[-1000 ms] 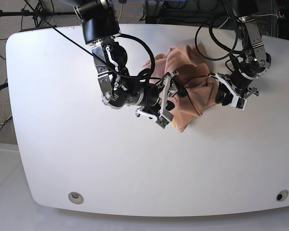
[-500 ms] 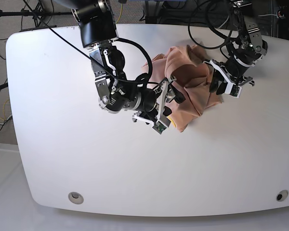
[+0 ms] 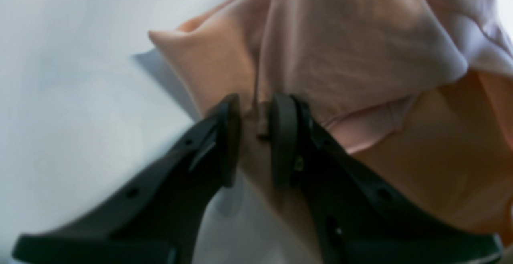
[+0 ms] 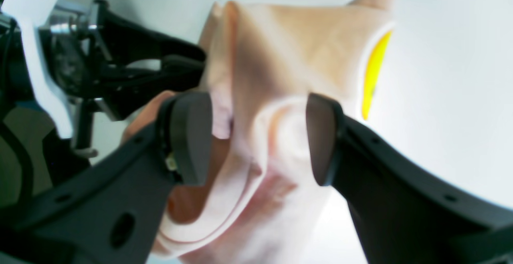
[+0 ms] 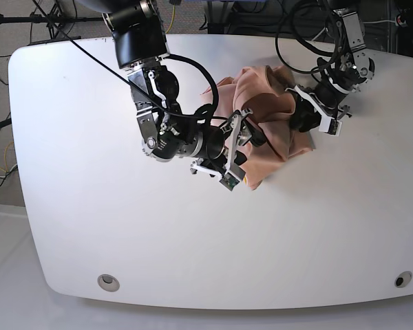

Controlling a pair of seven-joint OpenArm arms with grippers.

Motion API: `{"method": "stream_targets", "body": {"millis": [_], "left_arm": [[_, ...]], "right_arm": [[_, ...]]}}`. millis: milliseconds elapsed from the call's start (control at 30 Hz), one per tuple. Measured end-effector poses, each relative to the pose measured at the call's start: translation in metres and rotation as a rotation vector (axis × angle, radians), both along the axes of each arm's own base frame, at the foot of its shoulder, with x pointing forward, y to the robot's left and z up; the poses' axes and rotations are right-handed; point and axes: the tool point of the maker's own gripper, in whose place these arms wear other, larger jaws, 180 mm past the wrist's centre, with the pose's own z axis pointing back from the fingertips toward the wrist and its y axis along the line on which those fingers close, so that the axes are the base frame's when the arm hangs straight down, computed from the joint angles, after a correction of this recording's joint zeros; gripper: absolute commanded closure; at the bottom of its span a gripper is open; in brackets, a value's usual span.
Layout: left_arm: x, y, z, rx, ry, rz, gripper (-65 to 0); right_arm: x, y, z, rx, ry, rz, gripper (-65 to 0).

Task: Fold the T-shirt properly
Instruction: 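Grasp the shirt edges with both grippers and lift them together, then hold the peach shirt with both grippers and gather it toward the middle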

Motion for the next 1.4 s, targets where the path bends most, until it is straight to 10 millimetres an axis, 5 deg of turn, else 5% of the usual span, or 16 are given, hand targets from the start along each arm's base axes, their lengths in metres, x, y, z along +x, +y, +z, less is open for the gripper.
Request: {"method": "stream_targets", "body": {"millis": [1000,1400], "left_arm": [[0.027,-0.012,0.001,-0.010,-0.012,-0.025,-12.1],[0.027,-0.013,0.001,-0.013,-0.013,-0.026,-12.1]], "right_arm": [[-0.010,-0.001,-0.034,-0.034,0.105,0.011,-34.9],[-0.012,0.049,-0.015,0.014,0.085,0.105,-34.9]]}}
